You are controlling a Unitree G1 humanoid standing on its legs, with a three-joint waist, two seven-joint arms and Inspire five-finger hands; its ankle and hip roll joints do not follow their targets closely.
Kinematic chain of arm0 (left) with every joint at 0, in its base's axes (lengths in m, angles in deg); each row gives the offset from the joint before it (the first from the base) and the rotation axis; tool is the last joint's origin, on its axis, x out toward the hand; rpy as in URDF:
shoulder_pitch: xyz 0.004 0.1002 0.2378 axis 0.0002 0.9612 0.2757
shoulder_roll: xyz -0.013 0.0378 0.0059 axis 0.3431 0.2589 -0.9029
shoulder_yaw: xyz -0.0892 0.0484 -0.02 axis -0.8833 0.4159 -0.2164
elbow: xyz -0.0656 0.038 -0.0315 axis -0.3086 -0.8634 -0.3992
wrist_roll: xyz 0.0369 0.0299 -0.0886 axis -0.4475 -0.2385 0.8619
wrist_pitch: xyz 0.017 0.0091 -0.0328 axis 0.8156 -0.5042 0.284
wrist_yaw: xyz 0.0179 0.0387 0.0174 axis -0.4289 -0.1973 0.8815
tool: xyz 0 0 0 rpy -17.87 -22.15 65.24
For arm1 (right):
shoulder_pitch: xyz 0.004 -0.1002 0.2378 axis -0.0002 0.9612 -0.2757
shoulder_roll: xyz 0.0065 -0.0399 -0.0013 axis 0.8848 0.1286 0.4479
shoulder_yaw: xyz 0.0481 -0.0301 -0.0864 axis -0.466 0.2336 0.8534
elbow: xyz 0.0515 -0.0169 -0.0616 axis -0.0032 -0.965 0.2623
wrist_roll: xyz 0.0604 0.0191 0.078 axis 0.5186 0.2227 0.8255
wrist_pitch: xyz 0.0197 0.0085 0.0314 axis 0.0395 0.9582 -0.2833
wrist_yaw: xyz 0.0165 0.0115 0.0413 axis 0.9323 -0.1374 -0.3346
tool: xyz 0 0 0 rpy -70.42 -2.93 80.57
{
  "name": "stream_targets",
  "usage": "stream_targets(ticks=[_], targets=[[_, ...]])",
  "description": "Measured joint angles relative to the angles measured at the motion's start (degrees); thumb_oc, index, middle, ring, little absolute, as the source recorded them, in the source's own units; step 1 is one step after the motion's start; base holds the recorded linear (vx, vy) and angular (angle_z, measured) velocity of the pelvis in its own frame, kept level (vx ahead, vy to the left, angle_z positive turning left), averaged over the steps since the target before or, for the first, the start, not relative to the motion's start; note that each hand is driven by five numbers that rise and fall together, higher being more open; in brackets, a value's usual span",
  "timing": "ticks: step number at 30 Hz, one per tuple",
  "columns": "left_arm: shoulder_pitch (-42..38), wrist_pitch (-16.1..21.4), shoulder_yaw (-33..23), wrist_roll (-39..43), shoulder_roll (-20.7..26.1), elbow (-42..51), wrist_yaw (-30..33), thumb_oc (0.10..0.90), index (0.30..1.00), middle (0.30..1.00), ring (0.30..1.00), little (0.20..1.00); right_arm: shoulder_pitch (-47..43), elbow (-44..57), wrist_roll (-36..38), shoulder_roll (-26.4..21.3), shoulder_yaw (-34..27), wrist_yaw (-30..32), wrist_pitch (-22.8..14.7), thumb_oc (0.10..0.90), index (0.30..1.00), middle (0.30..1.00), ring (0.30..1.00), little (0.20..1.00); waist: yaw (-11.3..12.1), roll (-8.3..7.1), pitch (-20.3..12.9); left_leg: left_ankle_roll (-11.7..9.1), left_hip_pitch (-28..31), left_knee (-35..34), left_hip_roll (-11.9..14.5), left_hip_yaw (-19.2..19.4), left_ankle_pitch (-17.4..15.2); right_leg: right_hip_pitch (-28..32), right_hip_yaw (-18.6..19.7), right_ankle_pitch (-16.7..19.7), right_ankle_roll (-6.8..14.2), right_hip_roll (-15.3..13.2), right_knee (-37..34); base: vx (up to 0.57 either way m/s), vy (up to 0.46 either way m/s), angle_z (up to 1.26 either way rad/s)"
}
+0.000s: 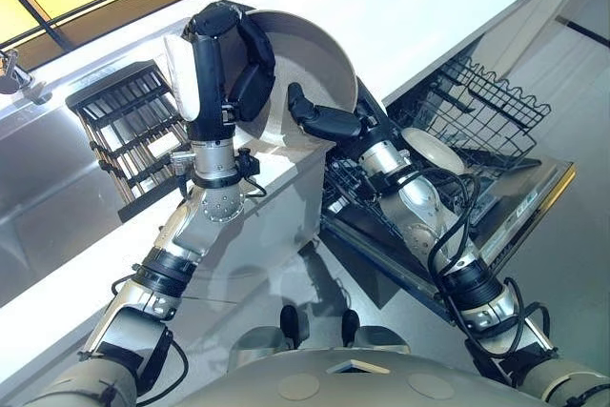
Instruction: Pick up plates and place into dishwasher.
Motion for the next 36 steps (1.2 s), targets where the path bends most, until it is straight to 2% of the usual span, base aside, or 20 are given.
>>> stream_targets(ticks=[6, 9, 10, 11, 12, 16, 19, 22, 25, 30, 33, 36], targets=[[3.8, 0.5, -0.2, 8.2, -1.9, 0.0, -9.2, 0.1, 0.3, 0.3, 0.3, 0.2, 3.8, -0.4, -0.5, -1.0, 0.0, 0.1, 0.0, 0.1, 0.3, 0.3, 0.3, 0.2, 1.0, 0.0, 0.0, 0.0, 0.0, 0.0, 0.0, 0.0, 0.0, 0.0, 0.0, 0.0, 0.0, 0.0, 0.0, 0.0, 0.0, 0.0], [5.7, 1.4, -1.3, 17.0, -2.1, 0.0, -17.8, 0.1, 0.3, 0.3, 0.3, 0.2, 5.4, -0.4, -0.6, -1.6, 0.0, 0.1, 0.0, 0.1, 0.3, 0.3, 0.3, 0.2, 1.1, 0.0, 0.0, 0.0, 0.0, 0.0, 0.0, 0.0, 0.0, 0.0, 0.0, 0.0, 0.0, 0.0, 0.0, 0.0, 0.0, 0.0], [6.0, 1.5, -1.6, 19.2, -2.2, 0.0, -19.5, 0.16, 0.352, 0.352, 0.352, 0.26, 5.5, -0.4, -0.6, -2.1, 0.0, 0.0, 0.0, 0.1, 0.3, 0.3, 0.3, 0.2, 1.1, 0.0, 0.0, 0.0, 0.0, 0.0, 0.0, 0.0, 0.0, 0.0, 0.0, 0.0, 0.0, 0.0, 0.0, 0.0, 0.0, 0.0], [6.1, 1.5, -2.1, 21.9, -2.4, -0.1, -21.8, 0.517, 0.658, 0.658, 0.658, 0.617, 5.5, -0.4, -0.6, -2.1, 0.0, 0.1, 0.0, 0.1, 0.3, 0.3, 0.3, 0.2, 1.1, -0.01, 0.0, 0.0, 0.0, 0.0, 0.0, 0.0, 0.0, 0.0, 0.0, 0.0, 0.0, 0.0, 0.0, 0.0, 0.0, 0.0], [6.1, 1.5, -2.6, 24.1, -2.4, -0.2, -24.1, 0.8, 0.9, 0.9, 0.9, 0.9, 5.5, -0.4, -0.7, -2.2, 0.0, 0.4, 0.0, 0.1, 0.3, 0.3, 0.3, 0.2, 1.1, -0.01, 0.0, 0.0, 0.0, 0.0, 0.0, 0.0, 0.0, 0.0, 0.0, 0.0, 0.0, 0.0, 0.0, 0.0, 0.0, 0.0], [6.2, 1.8, -3.5, 35.8, -2.3, 0.0, -33.5, 0.8, 0.9, 0.9, 0.9, 0.9, 5.5, -0.4, -1.0, -2.7, -2.1, 1.7, -0.2, 0.1, 0.3, 0.3, 0.3, 0.2, 1.2, -0.04, 0.0, 0.1, 0.0, 0.0, 0.0, 0.0, 0.0, 0.0, 0.0, 0.0, 0.0, -0.1, 0.0, 0.0, 0.0, 0.0], [6.2, 1.5, -3.5, 38.1, -1.4, 0.6, -37.0, 0.8, 0.9, 0.9, 0.9, 0.9, 5.2, -0.4, -1.1, -2.9, -4.9, 2.8, -1.7, 0.1, 0.3, 0.3, 0.3, 0.2, 1.2, -0.04, 0.0, 0.1, -0.1, 0.0, -0.1, 0.0, 0.1, 0.0, 0.1, 0.0, 0.0, -0.1, 0.0, 0.0, 0.0, 0.0], [6.2, 0.9, -4.9, 38.3, 0.3, 0.8, -36.6, 0.8, 0.9, 0.9, 0.9, 0.9, 4.5, -0.4, -1.0, -2.6, -10.3, 5.2, -5.2, 0.1, 0.3, 0.3, 0.3, 0.2, 1.1, -0.04, 0.0, 0.1, -0.1, 0.0, -0.1, 0.0, 0.1, -0.1, 0.1, 0.0, 0.0, -0.1, 0.0, 0.0, 0.0, 0.0], [6.0, -0.7, -9.7, 38.3, 3.0, 1.0, -34.9, 0.8, 0.9, 0.9, 0.9, 0.9, 2.1, -0.4, -0.9, -2.6, -16.9, 8.2, -7.6, 0.1, 0.3, 0.3, 0.3, 0.2, 0.6, -0.04, 0.0, 0.1, -0.2, 0.0, 0.0, 0.0, 0.1, -0.3, 0.1, 0.0, 0.0, -0.1, 0.0, 0.0, 0.0, 0.0], [4.9, -2.4, -16.2, 38.3, 6.2, 1.0, -31.9, 0.8, 0.9, 0.9, 0.9, 0.9, 0.3, -0.6, -3.0, -2.9, -22.2, 12.7, -10.9, 0.1, 0.3, 0.3, 0.3, 0.2, 0.3, -0.03, 0.0, 0.1, -0.3, 0.0, 0.0, 0.0, 0.0, -0.3, 0.1, 0.0, 0.0, -0.1, 0.0, 0.0, 0.0, 0.0], [4.9, -3.2, -18.9, 40.4, 7.4, 1.0, -31.7, 0.8, 0.9, 0.9, 0.9, 0.9, 0.3, -3.0, -9.5, -4.0, -23.6, 16.6, -13.3, 0.1, 0.3, 0.3, 0.3, 0.2, 0.4, -0.03, 0.0, 0.1, -0.4, 0.0, -0.1, 0.0, 0.0, -0.4, 0.1, 0.0, 0.0, -0.1, 0.0, 0.0, 0.01, 0.01], [4.9, -3.8, -21.3, 40.6, 7.7, 0.9, -30.5, 0.8, 0.9, 0.9, 0.9, 0.9, 0.5, -7.1, -18.0, -7.3, -25.8, 19.9, -13.7, 0.1, 0.3, 0.3, 0.3, 0.2, 0.7, -0.03, 0.0, 0.1, -0.5, 0.0, -0.2, -0.1, 0.0, -0.4, 0.1, 0.0, 0.0, -0.2, 0.0, 0.0, 0.01, 0.01]])
